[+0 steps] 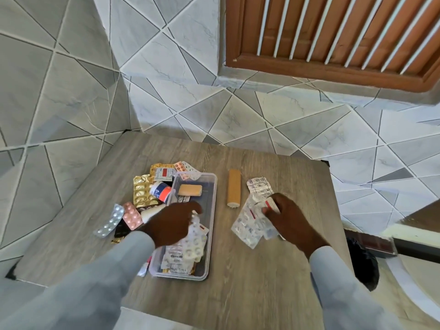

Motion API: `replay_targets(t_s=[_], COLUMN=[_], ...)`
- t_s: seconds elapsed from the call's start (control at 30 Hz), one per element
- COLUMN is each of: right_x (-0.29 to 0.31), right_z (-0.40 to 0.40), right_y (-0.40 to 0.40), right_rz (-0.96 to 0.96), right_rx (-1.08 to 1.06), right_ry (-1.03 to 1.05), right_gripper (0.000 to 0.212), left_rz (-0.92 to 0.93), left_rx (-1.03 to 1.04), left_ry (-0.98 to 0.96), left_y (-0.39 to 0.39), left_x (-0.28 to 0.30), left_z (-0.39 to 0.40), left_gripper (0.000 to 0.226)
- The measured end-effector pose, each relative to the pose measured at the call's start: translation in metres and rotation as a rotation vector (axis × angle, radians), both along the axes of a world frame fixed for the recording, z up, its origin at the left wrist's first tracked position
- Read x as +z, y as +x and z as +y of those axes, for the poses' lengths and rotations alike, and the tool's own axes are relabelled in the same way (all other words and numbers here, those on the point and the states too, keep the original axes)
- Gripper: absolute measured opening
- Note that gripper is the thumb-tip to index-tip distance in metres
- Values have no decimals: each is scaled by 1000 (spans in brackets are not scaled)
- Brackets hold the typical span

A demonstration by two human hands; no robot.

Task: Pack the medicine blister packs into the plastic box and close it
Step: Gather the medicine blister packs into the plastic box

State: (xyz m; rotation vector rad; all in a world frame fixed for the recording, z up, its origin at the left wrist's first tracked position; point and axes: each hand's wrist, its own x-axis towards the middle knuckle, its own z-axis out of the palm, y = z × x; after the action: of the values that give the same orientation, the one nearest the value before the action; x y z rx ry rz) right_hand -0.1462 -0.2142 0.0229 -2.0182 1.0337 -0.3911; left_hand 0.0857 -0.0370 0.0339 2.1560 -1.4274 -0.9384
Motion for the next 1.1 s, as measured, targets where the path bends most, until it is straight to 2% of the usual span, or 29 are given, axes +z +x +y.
replay_targets(t_s=[0.1, 0.17, 0.33, 0.4, 0.5, 0.67, 0.73, 0.87, 0.93, 1.1], right_x=[24, 30, 12, -2, -22, -36, -41, -58, -64, -63], right_z=[8, 19, 53, 67, 86, 102, 106, 115, 120, 138], right_y=[24, 42, 77, 88, 106, 133, 141, 146, 142, 128], right_rz=[-15, -5, 61, 101, 119, 158, 204, 358, 381, 541], right_rx=[147, 226, 332, 361, 367, 332, 335, 325, 364, 538], right_ry=[-1, 0, 81, 101, 89, 77, 95, 17, -84, -187], right_gripper=[12, 14, 18, 16, 12, 2, 9, 44, 46, 44], left_rz=[-94, -105, -164, -215, -180, -170, -157, -118, -123, -122], left_rx=[44, 55, 42, 116, 240, 287, 302, 314, 314, 326], left_ry=[54, 122, 227, 207, 126, 29, 18, 35, 38, 45], left_y=[24, 25, 15, 18, 34, 47, 44, 35, 31, 25], left_x=[-3, -15, -47, -51, -50, -42, -43, -50, -53, -59], left_z=[7, 7, 12, 19, 33, 46, 46, 46, 47, 43], left_gripper=[38, 41, 41, 48, 56, 56, 50, 46, 48, 43])
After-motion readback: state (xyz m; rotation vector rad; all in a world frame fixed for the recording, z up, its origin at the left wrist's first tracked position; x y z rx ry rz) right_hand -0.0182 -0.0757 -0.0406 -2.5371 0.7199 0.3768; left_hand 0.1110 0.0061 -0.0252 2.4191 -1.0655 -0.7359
